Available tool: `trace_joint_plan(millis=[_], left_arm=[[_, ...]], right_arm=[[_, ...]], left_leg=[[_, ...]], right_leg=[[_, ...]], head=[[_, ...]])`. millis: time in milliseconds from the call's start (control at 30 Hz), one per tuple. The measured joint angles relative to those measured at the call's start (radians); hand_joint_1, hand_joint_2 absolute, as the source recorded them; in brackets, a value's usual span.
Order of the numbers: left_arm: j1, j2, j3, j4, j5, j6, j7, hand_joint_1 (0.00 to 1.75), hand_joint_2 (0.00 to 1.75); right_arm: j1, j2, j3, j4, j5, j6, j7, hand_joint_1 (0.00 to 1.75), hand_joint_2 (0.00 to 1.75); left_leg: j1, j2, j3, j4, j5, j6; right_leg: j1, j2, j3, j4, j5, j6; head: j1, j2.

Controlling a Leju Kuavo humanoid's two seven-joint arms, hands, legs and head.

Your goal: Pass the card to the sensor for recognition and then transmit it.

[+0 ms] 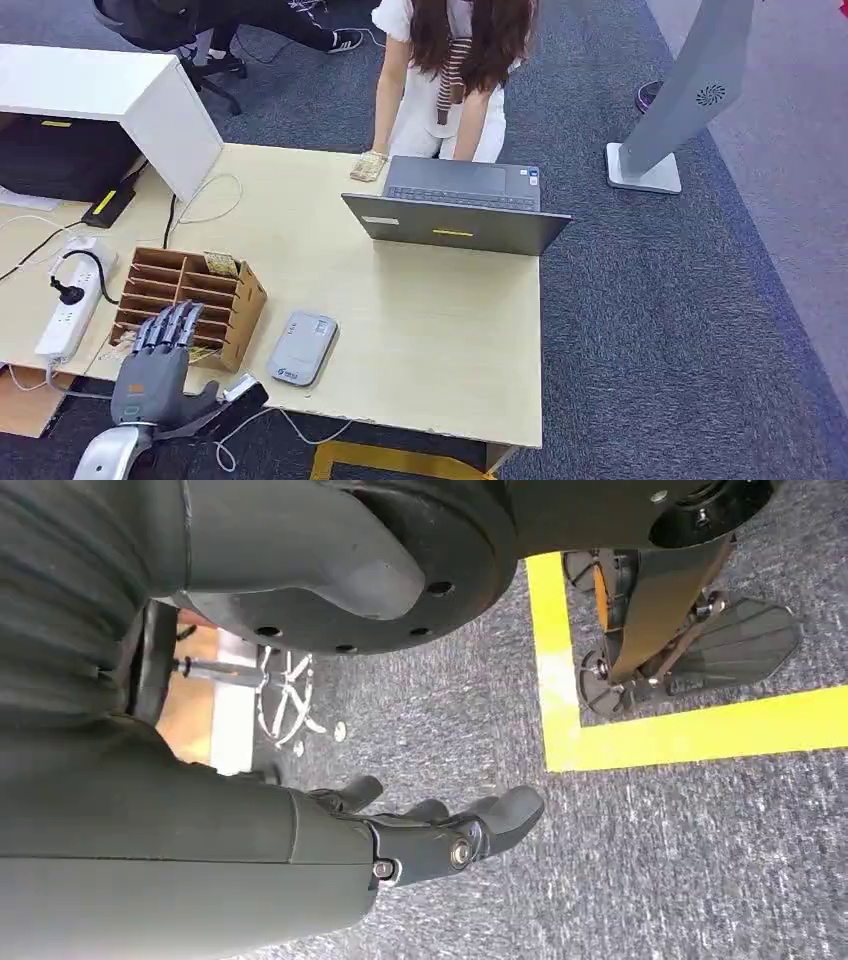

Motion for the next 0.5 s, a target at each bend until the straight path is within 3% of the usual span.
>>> trace_joint_plan(millis=[500], left_arm=[[0.000, -0.014, 0.041, 0.022, -0.007, 0.000, 0.009, 0.00, 1.75]], right_arm=[[0.000, 0.000, 0.000, 0.000, 0.003, 0.000, 0.004, 0.00, 1.75]], left_leg=[[0.000, 0.000, 0.000, 0.000, 0.000, 0.000]], right_leg=[[0.000, 0.000, 0.000, 0.000, 0.000, 0.000]], head=[[0.000, 0.000]])
